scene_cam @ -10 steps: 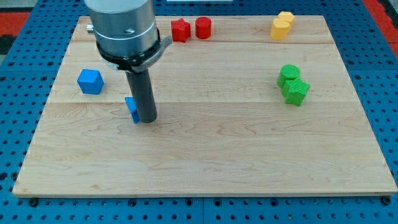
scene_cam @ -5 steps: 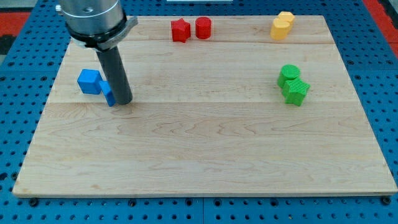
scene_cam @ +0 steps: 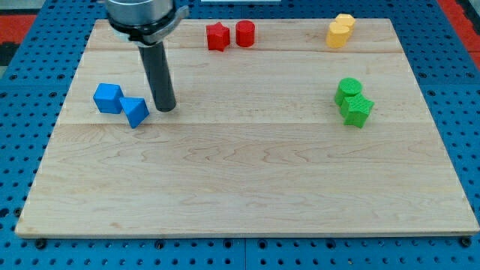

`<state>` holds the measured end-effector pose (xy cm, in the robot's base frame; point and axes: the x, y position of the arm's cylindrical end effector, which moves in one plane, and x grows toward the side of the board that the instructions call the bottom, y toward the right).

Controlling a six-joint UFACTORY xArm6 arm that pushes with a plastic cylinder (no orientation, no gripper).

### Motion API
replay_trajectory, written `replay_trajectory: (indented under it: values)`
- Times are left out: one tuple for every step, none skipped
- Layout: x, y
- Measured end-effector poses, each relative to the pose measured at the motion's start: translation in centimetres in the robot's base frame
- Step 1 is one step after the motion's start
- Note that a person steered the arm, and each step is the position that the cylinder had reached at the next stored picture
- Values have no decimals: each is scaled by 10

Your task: Slide the blue triangle to the center left

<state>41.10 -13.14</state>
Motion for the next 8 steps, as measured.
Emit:
replay_trajectory:
  values:
    - [0,-13]
    - [0,-14]
    - [0,-16]
    - [0,-27]
    - [0,-33]
    - [0,-39]
    - [0,-47]
    - [0,-48]
